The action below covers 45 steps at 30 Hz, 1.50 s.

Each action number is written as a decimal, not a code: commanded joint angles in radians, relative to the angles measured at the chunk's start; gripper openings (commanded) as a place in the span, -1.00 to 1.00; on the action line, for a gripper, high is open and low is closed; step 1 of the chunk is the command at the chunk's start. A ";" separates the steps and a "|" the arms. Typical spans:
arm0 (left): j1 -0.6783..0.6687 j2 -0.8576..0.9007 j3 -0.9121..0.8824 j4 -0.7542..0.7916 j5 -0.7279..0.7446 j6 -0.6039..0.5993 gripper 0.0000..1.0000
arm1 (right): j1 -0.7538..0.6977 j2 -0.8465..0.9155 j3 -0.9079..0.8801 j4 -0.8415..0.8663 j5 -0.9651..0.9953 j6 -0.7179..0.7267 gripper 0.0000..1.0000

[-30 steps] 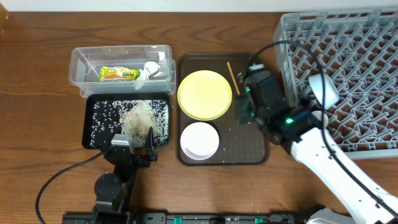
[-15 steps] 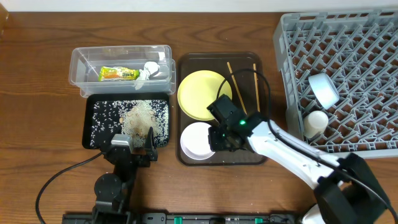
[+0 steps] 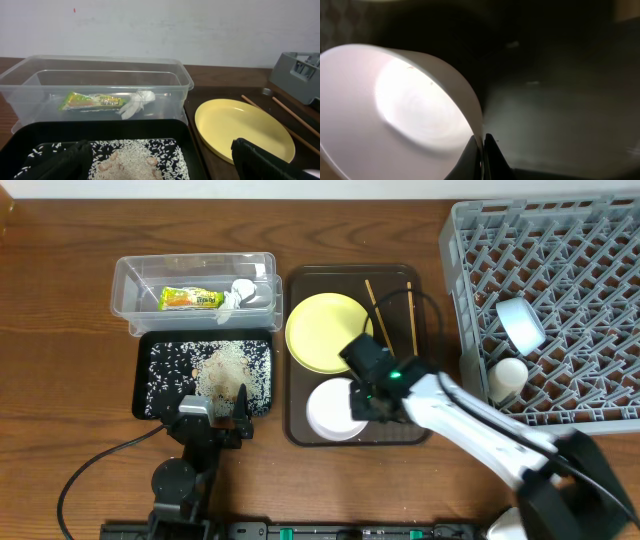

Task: Sort waste into correct bins and load items into the dishwasher rack
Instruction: 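Grasp the pink bowl on the brown tray with the right gripper, then place the pink bowl in the dish rack with the right gripper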

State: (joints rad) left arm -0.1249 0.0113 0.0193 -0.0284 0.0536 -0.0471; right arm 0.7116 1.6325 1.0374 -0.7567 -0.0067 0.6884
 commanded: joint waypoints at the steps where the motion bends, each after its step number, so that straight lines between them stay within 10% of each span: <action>1: 0.006 -0.006 -0.015 -0.036 0.009 0.017 0.82 | -0.061 -0.171 0.035 -0.039 0.296 -0.072 -0.98; 12: 0.006 -0.006 -0.015 -0.036 0.009 0.017 0.82 | -0.336 -0.461 0.040 0.089 1.337 -0.206 -0.97; 26: 0.006 -0.006 -0.015 -0.036 0.009 0.017 0.82 | -0.826 -0.227 0.040 0.309 1.096 -0.447 -0.97; 41: 0.006 -0.006 -0.015 -0.036 0.009 0.017 0.82 | -0.766 0.045 0.040 0.535 1.094 -0.795 -0.97; 45: 0.006 -0.006 -0.015 -0.036 0.009 0.017 0.81 | -0.720 0.045 0.040 0.498 1.094 -0.795 -0.62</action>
State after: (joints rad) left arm -0.1249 0.0113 0.0193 -0.0288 0.0540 -0.0471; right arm -0.0422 1.6642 1.0679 -0.2436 1.0939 -0.0681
